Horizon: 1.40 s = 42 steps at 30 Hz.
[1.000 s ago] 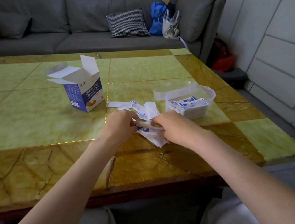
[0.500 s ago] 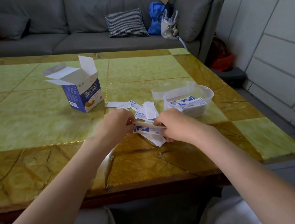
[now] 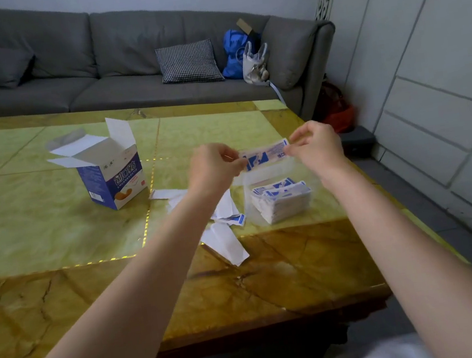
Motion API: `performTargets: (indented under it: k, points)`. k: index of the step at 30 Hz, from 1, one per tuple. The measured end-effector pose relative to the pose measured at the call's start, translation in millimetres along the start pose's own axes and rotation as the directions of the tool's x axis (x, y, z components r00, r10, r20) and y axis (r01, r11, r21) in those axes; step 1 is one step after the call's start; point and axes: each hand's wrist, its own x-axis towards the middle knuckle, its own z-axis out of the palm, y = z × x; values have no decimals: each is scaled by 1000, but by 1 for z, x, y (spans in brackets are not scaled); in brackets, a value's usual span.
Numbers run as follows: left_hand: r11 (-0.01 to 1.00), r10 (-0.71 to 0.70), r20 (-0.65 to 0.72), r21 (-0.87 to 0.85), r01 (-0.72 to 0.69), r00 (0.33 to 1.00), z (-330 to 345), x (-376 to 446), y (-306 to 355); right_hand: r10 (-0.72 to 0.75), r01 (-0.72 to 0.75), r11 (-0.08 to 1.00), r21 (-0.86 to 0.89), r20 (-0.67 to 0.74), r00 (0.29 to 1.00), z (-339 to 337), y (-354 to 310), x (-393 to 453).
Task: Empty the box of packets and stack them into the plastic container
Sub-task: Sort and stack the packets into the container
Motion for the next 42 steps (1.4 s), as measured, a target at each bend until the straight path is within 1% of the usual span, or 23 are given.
performTargets:
  k: [2, 3, 6, 9, 11, 14, 17, 19, 21, 24, 26, 28, 30, 32, 34, 37, 39, 40, 42]
  points:
    - [996, 11, -17, 91, -9, 1000, 12, 7, 4, 6, 2, 984, -180, 46, 999, -1, 4, 7]
    - [986, 22, -22, 168, -18, 1000, 17, 8, 5, 16, 4, 968, -252, 76, 997, -1, 6, 10]
    - [905, 93, -7, 418, -81, 996, 28, 12, 8, 12, 54, 908, -416, 153, 988, 3, 12, 12]
    - [790, 98, 54, 604, -110, 994, 38, 14, 10, 0, 91, 871, -483, 185, 983, 9, 20, 12]
    - [687, 80, 111, 714, -135, 991, 42, 16, 10, -3, 105, 861, -499, 200, 980, 11, 24, 12]
    - [546, 91, 185, 812, -204, 979, 46, 17, 10, -6, 126, 840, -528, 222, 975, 14, 27, 11]
    - [410, 148, 234, 870, -275, 961, 47, 13, 13, 0, 129, 826, -549, 228, 974, 15, 29, 11]
    - [358, 147, 259, 886, -295, 955, 47, 9, 16, -16, 154, 802, -578, 237, 971, 15, 29, 10]
    - [331, 123, 273, 895, -299, 954, 49, 7, 17, -32, 201, 750, -630, 270, 962, 13, 26, 8]
    - [341, 63, 278, 897, -282, 958, 52, 4, 17, -31, 270, 655, -705, 332, 943, 10, 20, 5]
    - [391, 11, 263, 887, -247, 965, 53, 3, 16, -23, 315, 597, -738, 377, 926, 7, 14, 3]
    - [457, -22, 229, 868, -194, 973, 54, 0, 12, -2, 346, 568, -747, 419, 908, 5, 9, 1]
    - [501, -36, 186, 854, -144, 982, 54, 0, 10, 21, 356, 564, -745, 445, 896, 3, 6, 0]
    - [523, -51, 170, 844, -119, 984, 55, -1, 10, 51, 343, 583, -737, 454, 889, 4, 4, 1]
    - [534, -58, 182, 837, -124, 981, 55, 0, 11, 77, 325, 602, -729, 459, 885, 4, 5, 3]
    - [543, -52, 209, 827, -148, 977, 53, 0, 13, 76, 323, 620, -715, 464, 882, 3, 4, 3]
    - [542, -41, 222, 824, -165, 974, 51, 0, 15, 83, 326, 610, -722, 468, 880, 2, 2, 0]
    - [540, -30, 224, 824, -173, 974, 50, -1, 17, 83, 329, 600, -730, 465, 882, 1, -1, -1]
    - [542, 37, 201, 819, -188, 979, 43, -2, 23, 70, 320, 586, -745, 440, 895, -3, -9, -3]
